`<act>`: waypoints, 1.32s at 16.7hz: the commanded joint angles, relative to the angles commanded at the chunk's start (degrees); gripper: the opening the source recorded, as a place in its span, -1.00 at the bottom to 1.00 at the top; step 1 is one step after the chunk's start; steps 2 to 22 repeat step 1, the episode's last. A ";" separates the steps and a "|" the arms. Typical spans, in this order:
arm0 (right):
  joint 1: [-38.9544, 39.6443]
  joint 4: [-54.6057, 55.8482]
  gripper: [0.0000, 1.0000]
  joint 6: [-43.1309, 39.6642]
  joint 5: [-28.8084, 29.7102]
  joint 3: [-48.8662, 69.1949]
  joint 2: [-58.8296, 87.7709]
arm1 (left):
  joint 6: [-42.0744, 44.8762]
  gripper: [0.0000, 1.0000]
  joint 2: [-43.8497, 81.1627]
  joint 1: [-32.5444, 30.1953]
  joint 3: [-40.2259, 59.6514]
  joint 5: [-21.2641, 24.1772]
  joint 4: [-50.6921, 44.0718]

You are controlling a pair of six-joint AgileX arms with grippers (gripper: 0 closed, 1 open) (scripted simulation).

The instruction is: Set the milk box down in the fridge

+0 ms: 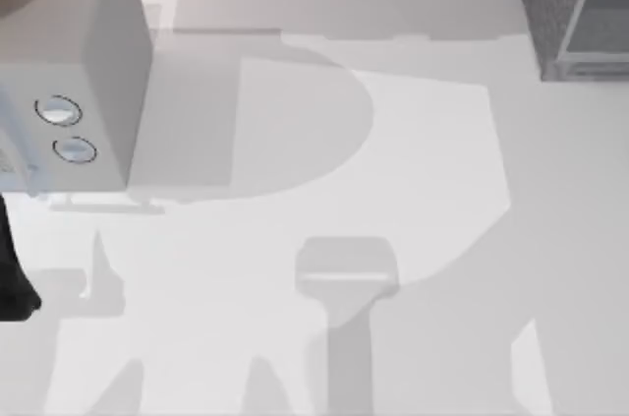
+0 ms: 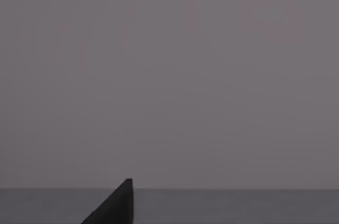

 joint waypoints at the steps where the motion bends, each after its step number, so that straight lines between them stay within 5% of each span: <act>1: 0.00 0.00 1.00 0.00 0.00 0.00 0.00 | 0.00 1.00 0.00 0.00 0.00 0.00 0.00; 22: 0.00 0.00 1.00 0.00 0.00 0.00 0.00 | 0.00 1.00 0.00 0.00 0.00 0.00 0.00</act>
